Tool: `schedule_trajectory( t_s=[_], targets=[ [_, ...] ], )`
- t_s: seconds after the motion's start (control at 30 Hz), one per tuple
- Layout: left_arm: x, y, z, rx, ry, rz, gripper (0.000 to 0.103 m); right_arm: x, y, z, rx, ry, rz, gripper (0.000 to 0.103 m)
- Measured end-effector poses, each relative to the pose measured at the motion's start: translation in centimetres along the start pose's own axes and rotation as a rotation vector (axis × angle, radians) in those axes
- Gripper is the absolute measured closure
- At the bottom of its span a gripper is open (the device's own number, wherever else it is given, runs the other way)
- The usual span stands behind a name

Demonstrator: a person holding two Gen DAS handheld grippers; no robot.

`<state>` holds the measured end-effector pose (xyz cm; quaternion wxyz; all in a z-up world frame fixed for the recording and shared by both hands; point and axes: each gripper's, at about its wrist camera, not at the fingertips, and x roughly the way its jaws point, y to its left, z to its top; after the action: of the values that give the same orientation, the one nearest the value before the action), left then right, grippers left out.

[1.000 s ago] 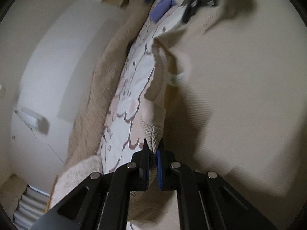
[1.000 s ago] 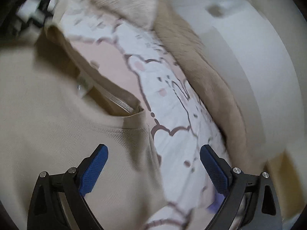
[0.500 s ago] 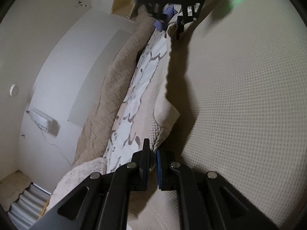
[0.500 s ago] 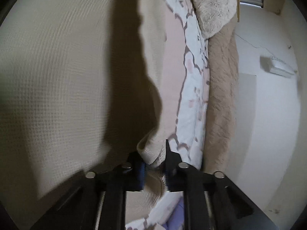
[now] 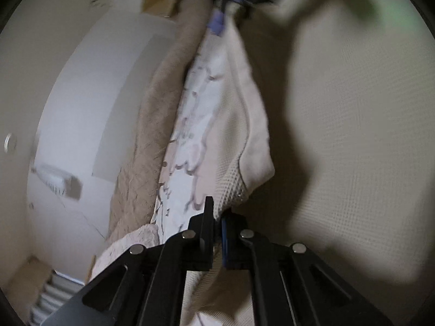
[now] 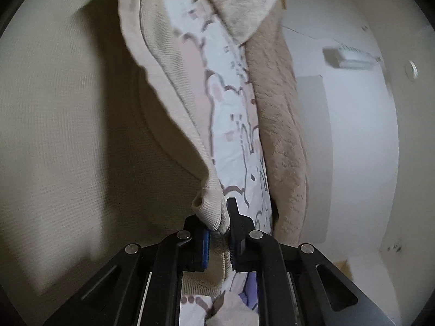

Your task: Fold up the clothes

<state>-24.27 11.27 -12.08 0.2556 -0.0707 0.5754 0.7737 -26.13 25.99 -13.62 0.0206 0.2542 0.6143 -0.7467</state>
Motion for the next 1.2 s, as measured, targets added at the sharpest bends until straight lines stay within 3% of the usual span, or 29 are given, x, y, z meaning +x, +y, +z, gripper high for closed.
schedule_trajectory(
  t_s=[0.13,0.3,0.43,0.6,0.7,0.83,1.03,1.2],
  targets=[
    [-5.5,4.5,0.4,-0.084,-0.015,0.009,0.098,-6.0,-2.8,0.1,0.014,-0.042,-0.021,0.092],
    [-14.1,6.6,0.0,-0.105,-0.067,0.036,0.098,-17.0,-4.2,-0.8,-0.005,-0.093,-0.031,0.092],
    [-21.6,4.7,-0.1,-0.099,-0.087,-0.003,0.098,-25.5,-3.5,-2.0,0.010,-0.082,0.013,0.092],
    [-29.4,-2.1,-0.9,-0.064,-0.030,-0.141,0.098,-33.3,1.2,-3.8,0.090,-0.047,0.186,0.092],
    [-32.6,-7.0,-1.6,-0.035,0.007,-0.210,0.098,-35.8,5.0,-4.7,0.163,-0.008,0.338,0.092],
    [-35.2,-11.5,-2.3,-0.030,0.041,-0.245,0.098,-38.4,10.4,-5.3,0.152,-0.002,0.367,0.092],
    [-38.5,-11.7,-2.2,-0.102,0.051,-0.225,0.098,-42.7,11.2,-6.7,0.216,-0.009,0.358,0.092],
    [-38.4,-14.0,-2.9,-0.123,0.094,-0.320,0.098,-43.0,15.2,-7.9,0.243,0.034,0.442,0.092]
  ],
)
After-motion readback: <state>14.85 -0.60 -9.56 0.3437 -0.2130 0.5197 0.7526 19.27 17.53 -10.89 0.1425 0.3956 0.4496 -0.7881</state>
